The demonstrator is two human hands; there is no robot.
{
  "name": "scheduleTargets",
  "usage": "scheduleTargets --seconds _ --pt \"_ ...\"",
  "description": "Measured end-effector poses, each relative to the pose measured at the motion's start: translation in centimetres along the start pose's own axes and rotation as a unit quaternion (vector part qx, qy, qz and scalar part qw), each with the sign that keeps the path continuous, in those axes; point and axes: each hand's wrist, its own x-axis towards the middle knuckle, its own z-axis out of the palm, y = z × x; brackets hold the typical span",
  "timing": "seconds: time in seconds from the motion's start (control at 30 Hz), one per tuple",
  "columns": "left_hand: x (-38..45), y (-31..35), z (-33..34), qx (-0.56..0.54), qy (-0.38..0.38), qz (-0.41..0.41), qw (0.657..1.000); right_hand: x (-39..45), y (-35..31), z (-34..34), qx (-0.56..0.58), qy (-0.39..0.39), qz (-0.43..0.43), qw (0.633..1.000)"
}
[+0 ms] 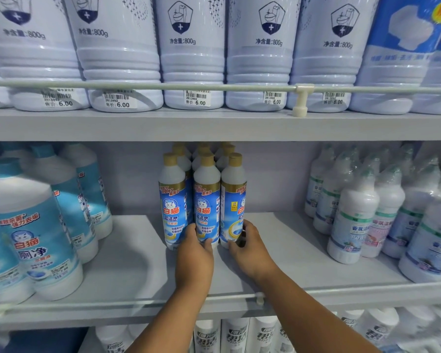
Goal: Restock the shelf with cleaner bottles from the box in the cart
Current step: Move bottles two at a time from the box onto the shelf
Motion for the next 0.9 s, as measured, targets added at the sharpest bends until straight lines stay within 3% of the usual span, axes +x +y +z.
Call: scheduleTargets --seconds 0.9 --pt "0.11 0.52 -0.29 -0.078 0.016 -0.032 0.996 0.00 -0.61 -0.29 0.008 0.019 0.021 1.000"
